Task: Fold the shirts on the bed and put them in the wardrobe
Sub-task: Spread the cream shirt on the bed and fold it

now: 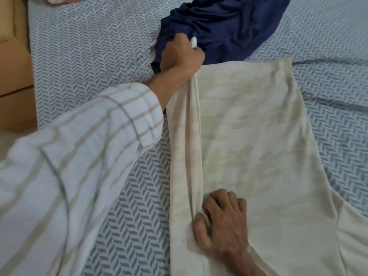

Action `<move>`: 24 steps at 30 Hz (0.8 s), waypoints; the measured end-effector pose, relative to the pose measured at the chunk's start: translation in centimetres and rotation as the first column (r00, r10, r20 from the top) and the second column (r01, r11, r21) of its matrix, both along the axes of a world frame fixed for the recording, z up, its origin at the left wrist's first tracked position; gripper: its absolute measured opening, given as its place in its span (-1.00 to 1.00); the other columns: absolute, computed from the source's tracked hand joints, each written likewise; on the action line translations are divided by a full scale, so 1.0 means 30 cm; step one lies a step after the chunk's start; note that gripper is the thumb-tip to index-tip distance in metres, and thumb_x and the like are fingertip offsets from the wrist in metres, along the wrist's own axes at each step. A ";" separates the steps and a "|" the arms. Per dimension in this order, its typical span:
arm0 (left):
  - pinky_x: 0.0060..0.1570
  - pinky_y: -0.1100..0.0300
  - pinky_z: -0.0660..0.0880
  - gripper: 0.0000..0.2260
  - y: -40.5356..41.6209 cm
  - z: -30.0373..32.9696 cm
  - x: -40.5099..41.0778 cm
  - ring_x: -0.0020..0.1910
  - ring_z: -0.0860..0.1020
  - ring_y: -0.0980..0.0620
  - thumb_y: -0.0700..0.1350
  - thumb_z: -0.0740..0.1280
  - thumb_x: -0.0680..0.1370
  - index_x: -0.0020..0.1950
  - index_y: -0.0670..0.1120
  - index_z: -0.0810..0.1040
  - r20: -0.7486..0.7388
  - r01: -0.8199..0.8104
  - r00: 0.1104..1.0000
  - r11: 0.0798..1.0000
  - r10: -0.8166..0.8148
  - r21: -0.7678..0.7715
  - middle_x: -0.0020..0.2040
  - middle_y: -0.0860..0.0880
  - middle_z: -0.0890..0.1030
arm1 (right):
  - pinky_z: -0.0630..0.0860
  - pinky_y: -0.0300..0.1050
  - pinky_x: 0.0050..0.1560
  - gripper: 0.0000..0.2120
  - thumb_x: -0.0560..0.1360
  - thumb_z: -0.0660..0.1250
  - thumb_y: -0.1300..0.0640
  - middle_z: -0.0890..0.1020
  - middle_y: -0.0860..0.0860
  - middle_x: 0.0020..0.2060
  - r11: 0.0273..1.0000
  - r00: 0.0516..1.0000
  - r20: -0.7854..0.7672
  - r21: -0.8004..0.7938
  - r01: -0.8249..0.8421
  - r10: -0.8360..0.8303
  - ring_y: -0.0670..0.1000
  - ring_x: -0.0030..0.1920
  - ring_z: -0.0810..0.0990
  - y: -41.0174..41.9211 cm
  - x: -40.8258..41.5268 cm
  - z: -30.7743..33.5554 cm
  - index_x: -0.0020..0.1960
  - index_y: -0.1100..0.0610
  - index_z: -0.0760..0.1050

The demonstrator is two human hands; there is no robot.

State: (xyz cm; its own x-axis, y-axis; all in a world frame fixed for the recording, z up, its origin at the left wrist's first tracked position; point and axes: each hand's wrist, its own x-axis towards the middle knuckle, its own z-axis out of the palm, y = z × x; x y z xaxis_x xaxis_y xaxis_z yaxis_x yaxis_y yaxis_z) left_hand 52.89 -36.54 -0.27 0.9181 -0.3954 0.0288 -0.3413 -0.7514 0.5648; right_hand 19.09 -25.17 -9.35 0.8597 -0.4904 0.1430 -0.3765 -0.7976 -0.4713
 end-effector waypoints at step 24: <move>-0.16 0.23 0.49 -0.68 0.189 -0.183 0.191 -0.20 0.51 0.05 -0.11 0.44 0.48 -0.32 -0.03 0.31 -0.331 -0.363 0.901 0.904 0.279 -0.227 -0.19 0.00 0.54 | 0.24 -0.06 -0.18 -0.80 0.21 0.23 -0.01 0.45 0.01 -0.17 0.999 0.999 0.028 0.010 0.044 -0.044 0.04 -0.18 0.35 -0.001 0.000 -0.027 -0.41 0.13 0.35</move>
State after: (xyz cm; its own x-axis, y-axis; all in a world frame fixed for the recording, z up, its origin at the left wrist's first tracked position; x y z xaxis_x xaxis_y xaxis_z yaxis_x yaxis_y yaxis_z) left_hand 58.62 -30.87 -5.76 0.9780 -0.0915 -0.1877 0.0983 -0.5911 0.8006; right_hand 19.07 -25.20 -10.16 0.8329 -0.5293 0.1618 -0.3978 -0.7757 -0.4900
